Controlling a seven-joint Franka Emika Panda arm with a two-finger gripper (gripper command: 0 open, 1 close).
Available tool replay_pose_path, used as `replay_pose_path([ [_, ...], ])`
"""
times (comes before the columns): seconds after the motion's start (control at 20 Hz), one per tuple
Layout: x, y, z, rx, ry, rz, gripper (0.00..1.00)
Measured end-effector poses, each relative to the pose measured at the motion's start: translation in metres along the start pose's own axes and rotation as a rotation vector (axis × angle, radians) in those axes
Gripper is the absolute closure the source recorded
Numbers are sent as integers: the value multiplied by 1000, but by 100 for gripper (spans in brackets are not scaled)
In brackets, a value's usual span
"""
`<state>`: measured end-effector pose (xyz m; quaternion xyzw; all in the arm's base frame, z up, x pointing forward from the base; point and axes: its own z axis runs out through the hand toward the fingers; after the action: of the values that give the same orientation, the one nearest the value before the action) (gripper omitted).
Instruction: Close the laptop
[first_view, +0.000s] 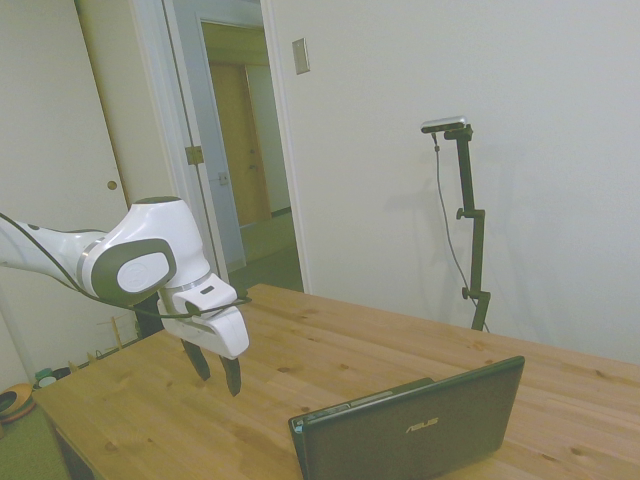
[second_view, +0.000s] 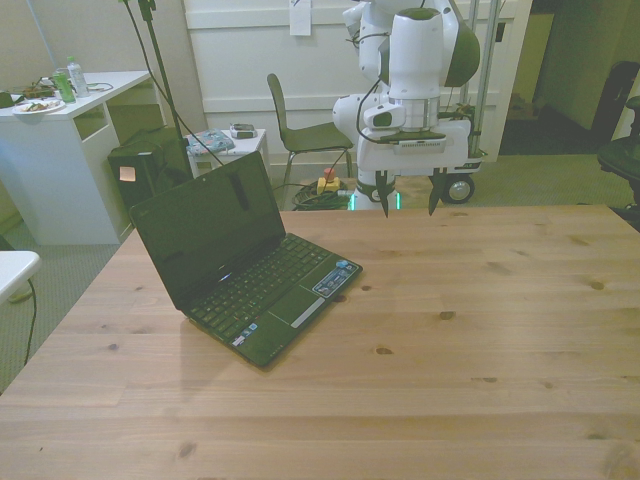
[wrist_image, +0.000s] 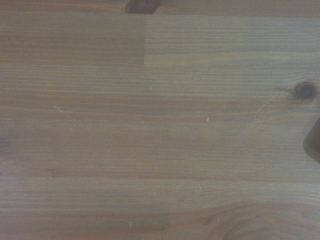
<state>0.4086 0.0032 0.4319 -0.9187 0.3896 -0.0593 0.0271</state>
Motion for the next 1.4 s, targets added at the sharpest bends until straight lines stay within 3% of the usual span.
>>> replay_pose_path([
  [0.45,9,0,-15,15,25,35,0],
  [0.75,19,17,-30,24,40,99,0],
  [1.05,46,74,-87,40,89,222,0],
  [1.4,130,167,-158,85,148,389,0],
])
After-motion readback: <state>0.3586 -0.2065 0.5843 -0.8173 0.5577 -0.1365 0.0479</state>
